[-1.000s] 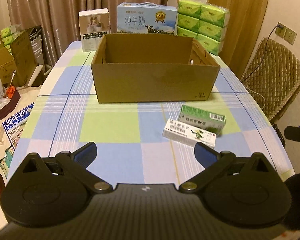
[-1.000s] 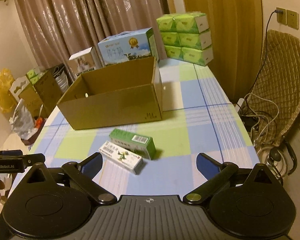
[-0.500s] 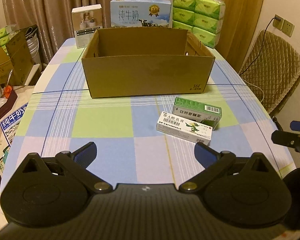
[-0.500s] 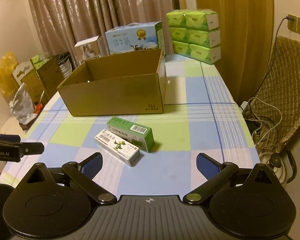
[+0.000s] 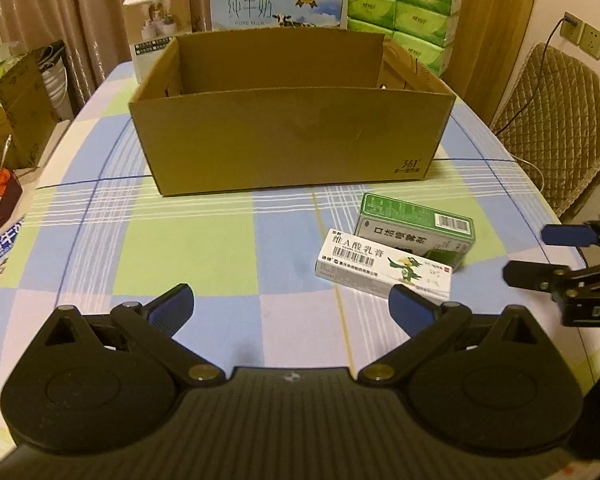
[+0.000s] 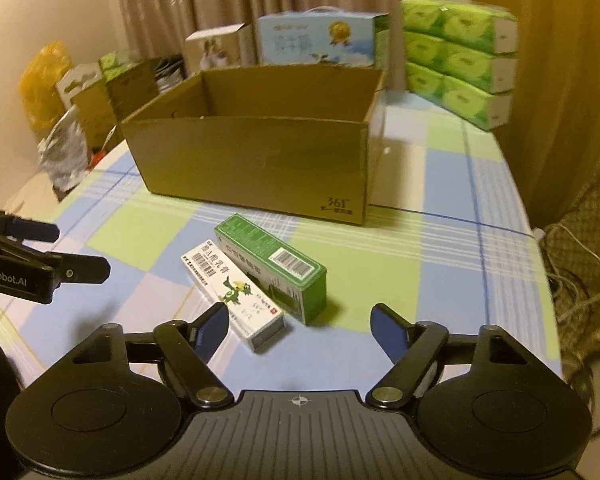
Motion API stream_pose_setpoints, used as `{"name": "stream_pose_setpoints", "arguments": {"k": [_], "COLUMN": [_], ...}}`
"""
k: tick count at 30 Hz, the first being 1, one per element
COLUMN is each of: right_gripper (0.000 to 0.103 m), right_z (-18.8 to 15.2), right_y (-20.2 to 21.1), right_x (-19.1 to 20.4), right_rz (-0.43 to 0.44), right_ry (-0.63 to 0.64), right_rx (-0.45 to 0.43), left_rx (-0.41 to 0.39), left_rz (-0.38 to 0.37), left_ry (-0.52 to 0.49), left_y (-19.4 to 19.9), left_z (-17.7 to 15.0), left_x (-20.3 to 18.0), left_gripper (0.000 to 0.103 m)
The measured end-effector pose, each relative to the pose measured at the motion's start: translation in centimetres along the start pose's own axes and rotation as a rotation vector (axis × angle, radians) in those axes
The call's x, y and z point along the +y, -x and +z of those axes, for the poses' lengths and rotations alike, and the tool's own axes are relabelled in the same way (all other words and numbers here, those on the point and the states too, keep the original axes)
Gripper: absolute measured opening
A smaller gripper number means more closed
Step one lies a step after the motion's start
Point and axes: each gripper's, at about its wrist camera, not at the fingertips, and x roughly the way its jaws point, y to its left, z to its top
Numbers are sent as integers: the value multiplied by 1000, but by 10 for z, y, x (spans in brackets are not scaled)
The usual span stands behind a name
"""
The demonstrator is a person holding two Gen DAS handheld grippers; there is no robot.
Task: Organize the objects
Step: 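Withdraw both tools from the box toward the two medicine boxes, then grasp the white ointment box with left gripper while right gripper grasps green box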
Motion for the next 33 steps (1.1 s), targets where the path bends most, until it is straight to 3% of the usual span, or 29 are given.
{"name": "stream_pose_setpoints", "arguments": {"k": [8, 15, 20, 23, 30, 33], "right_gripper": [64, 41, 27, 26, 26, 26], "right_z": [15, 23, 18, 8, -18, -26], "right_y": [-67, -93, -86, -75, -51, -41], "right_x": [-14, -11, 0, 10, 39, 41], "right_rz": [20, 72, 57, 28, 118, 46], "right_ry": [92, 162, 145, 90, -45, -59], "right_rx": [101, 141, 173, 188, 196, 174], "left_rx": [23, 40, 49, 51, 50, 51], "left_rz": [-23, -39, -39, -38, -38, -53], "left_ry": [24, 45, 54, 60, 36, 16], "left_y": [-33, -46, -48, -47, -40, -42], "left_z": [7, 4, 1, -1, -6, -9], "left_x": [5, 9, 12, 14, 11, 6], "left_gripper": [102, 102, 102, 102, 102, 101]}}
